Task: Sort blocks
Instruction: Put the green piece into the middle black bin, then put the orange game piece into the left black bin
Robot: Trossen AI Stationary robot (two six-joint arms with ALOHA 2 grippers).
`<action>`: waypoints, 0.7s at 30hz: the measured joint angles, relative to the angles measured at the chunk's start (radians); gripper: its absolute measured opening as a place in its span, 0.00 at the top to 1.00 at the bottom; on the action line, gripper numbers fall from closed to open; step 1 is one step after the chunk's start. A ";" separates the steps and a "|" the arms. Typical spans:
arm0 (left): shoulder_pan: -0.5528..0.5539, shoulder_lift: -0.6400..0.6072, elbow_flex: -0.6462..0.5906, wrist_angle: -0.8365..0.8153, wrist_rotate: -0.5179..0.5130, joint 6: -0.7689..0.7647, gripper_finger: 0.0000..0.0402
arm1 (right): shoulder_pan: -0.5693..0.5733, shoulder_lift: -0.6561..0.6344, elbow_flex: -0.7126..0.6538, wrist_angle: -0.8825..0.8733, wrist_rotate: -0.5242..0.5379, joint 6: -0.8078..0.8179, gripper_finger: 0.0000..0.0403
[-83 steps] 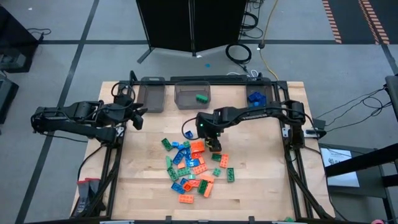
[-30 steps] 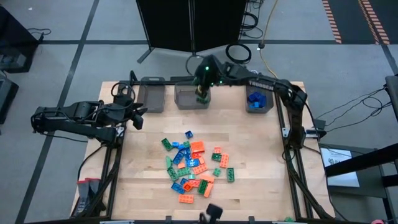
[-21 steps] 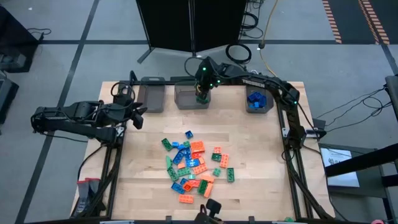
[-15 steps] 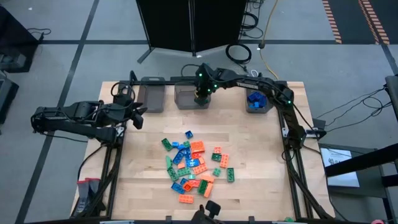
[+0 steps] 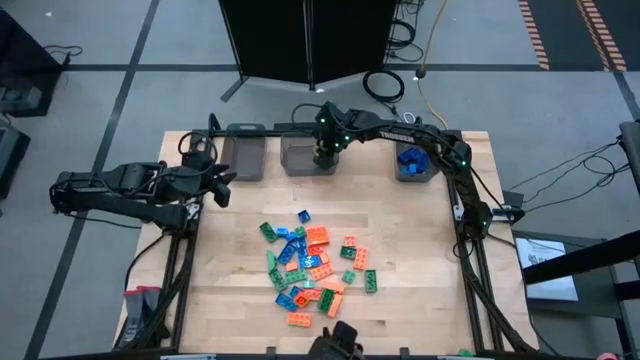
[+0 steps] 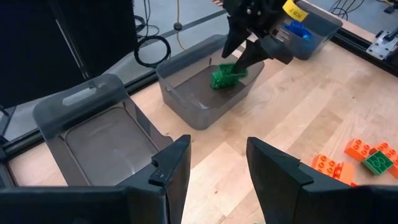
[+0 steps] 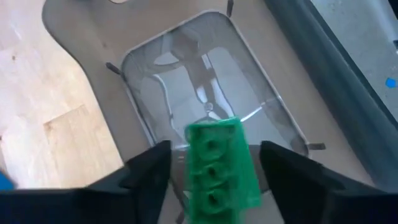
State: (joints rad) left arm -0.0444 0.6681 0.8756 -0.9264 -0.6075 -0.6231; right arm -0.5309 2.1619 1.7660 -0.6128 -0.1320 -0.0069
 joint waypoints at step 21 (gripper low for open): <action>0.000 0.000 0.000 0.000 0.000 0.000 0.60 | 0.300 -0.002 0.392 -0.884 -0.418 -0.351 0.46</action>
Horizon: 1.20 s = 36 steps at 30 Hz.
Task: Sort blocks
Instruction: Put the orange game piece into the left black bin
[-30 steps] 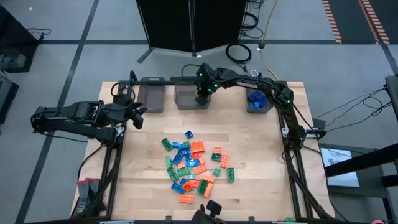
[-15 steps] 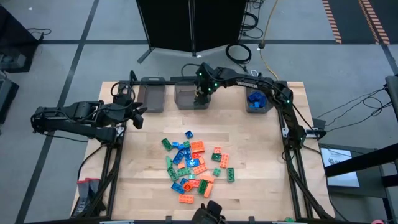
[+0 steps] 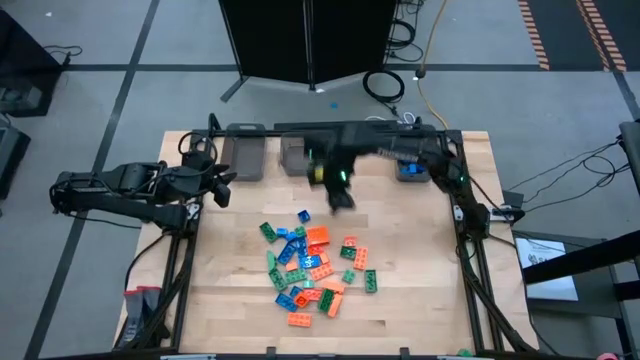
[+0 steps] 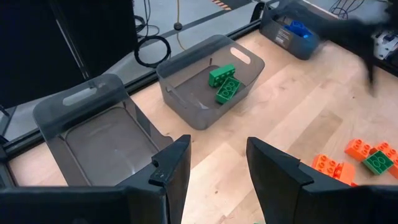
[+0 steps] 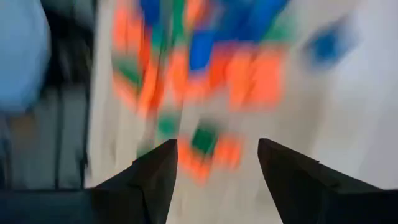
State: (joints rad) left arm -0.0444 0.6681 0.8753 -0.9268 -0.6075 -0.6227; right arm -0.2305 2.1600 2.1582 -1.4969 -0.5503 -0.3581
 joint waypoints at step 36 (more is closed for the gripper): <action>0.000 0.000 0.000 -0.011 0.028 0.001 0.60 | 0.225 -0.175 -0.781 1.045 0.369 0.185 0.46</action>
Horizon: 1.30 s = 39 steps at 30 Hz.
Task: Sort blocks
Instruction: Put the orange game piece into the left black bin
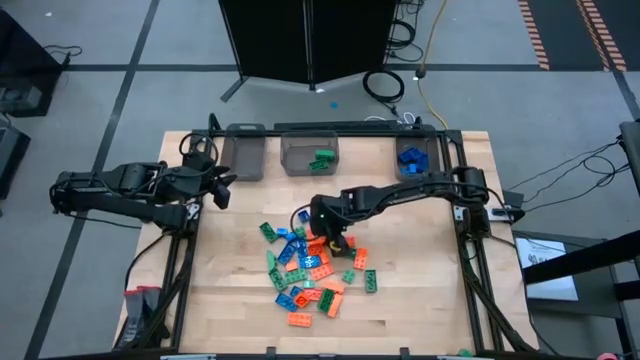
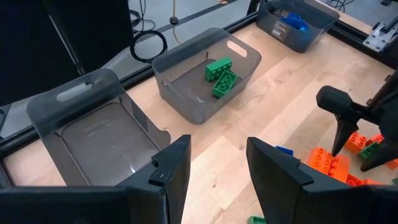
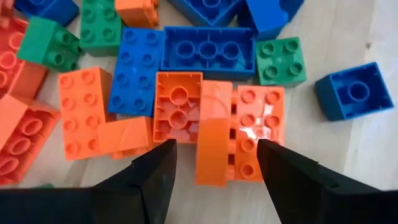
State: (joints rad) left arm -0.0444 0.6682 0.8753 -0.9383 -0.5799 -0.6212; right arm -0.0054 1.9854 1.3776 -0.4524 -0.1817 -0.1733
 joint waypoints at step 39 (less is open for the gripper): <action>0.000 0.000 0.000 0.001 0.000 -0.002 0.60 | 0.020 -0.091 -0.080 0.082 0.130 0.084 0.89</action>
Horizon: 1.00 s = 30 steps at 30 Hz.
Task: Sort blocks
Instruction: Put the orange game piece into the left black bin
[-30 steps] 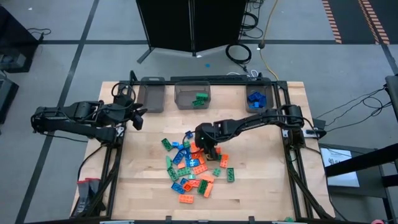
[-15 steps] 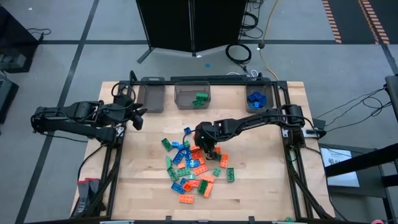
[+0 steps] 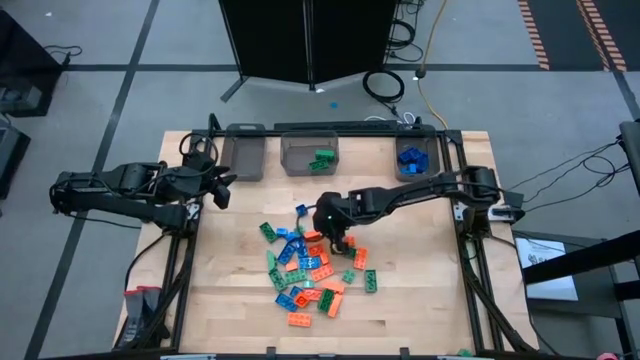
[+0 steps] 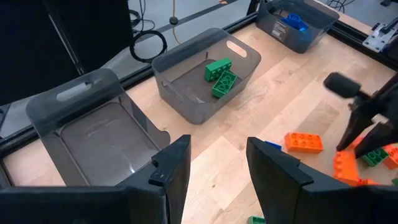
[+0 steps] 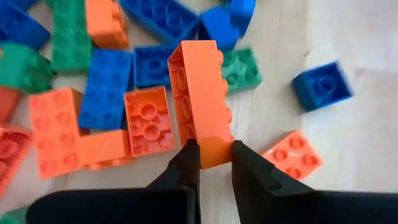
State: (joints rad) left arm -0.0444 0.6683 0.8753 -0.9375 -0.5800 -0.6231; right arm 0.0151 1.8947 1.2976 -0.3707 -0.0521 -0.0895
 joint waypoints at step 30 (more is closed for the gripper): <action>0.000 0.000 0.000 0.003 -0.024 0.001 0.60 | -0.271 0.557 1.043 -0.044 0.056 0.031 0.89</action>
State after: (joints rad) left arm -0.0444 0.6682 0.8753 -0.9340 -0.6037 -0.6220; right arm -0.2563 2.4522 2.3408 -0.4145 0.0040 -0.0580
